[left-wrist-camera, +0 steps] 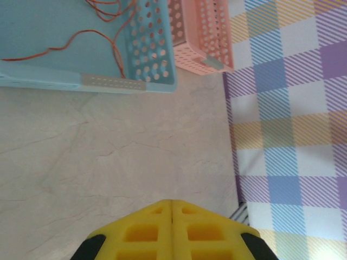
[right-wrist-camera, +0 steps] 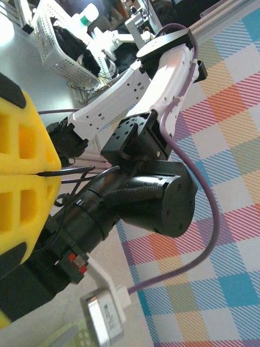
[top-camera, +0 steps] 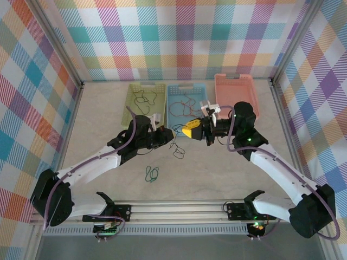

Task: Untangle the cables

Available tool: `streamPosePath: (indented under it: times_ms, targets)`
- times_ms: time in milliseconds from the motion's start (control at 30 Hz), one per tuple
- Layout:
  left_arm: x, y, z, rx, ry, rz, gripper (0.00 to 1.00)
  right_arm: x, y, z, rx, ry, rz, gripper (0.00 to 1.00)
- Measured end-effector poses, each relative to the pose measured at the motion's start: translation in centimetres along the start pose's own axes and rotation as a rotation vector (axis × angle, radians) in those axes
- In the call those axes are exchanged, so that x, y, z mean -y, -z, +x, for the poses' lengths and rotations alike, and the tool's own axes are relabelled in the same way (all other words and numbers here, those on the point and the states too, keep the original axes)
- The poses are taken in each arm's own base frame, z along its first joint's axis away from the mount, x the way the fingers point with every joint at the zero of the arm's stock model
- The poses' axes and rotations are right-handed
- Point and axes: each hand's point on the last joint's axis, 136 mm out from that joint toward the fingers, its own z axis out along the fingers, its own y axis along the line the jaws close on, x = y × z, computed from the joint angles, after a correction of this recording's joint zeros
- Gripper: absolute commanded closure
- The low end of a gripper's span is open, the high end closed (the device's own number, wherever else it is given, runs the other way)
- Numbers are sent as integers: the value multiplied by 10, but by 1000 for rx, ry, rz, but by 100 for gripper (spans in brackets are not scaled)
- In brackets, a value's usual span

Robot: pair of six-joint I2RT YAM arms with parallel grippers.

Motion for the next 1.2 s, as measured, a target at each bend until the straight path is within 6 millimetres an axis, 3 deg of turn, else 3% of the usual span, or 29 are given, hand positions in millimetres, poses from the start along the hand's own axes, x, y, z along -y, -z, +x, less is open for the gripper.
streamPosePath:
  times_ms: [67, 167, 233, 300, 367, 467, 600, 800, 900, 1033, 1200]
  targets:
    - [-10, 14, -12, 41, -2, -45, 100, -2, 5, -4, 13, 24, 39, 100]
    - [-44, 53, -49, 189, 23, -180, 100, 4, 23, -18, 69, 63, 179, 100]
    - [-66, 87, -71, 304, 57, -255, 100, 19, 52, -30, 140, 82, 356, 100]
    - [-89, 126, -86, 424, 96, -327, 100, 44, 95, -37, 227, 76, 597, 100]
    - [-110, 156, -92, 514, 137, -389, 100, 65, 137, -36, 293, 54, 814, 100]
    - [-134, 177, -88, 566, 189, -441, 100, 90, 184, -20, 345, 3, 1047, 100]
    - [-152, 182, -82, 561, 235, -489, 100, 109, 200, 0, 328, -65, 1142, 100]
    - [-153, 179, -82, 550, 249, -474, 100, 130, 190, 12, 269, -130, 1109, 100]
    - [-151, 167, -86, 500, 260, -443, 100, 142, 168, 7, 251, -163, 1000, 100]
    - [-140, 147, -109, 427, 268, -430, 100, 173, 92, -11, 140, -179, 815, 100]
    - [-123, 122, -159, 405, 233, -423, 100, 209, -1, -22, 49, -180, 664, 100]
